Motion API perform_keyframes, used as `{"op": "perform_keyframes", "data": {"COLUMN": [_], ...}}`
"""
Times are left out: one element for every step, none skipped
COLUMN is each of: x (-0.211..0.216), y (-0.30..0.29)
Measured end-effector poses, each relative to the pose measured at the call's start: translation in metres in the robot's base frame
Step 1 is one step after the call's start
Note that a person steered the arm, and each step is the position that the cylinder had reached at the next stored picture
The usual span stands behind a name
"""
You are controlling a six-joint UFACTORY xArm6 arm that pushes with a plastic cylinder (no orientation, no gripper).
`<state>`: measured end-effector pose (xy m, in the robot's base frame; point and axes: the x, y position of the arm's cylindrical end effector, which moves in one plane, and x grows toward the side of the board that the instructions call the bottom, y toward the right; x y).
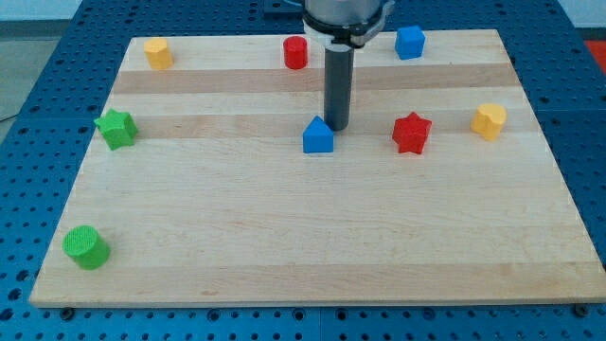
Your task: Move the blue triangle towards bottom center
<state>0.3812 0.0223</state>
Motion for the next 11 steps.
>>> {"op": "perform_keyframes", "data": {"x": [0.02, 0.079, 0.083, 0.068, 0.103, 0.141, 0.145, 0.136, 0.111, 0.09, 0.103], "y": [-0.028, -0.031, -0.029, -0.03, -0.033, 0.003, 0.006, -0.015, -0.031, -0.046, -0.081]}}
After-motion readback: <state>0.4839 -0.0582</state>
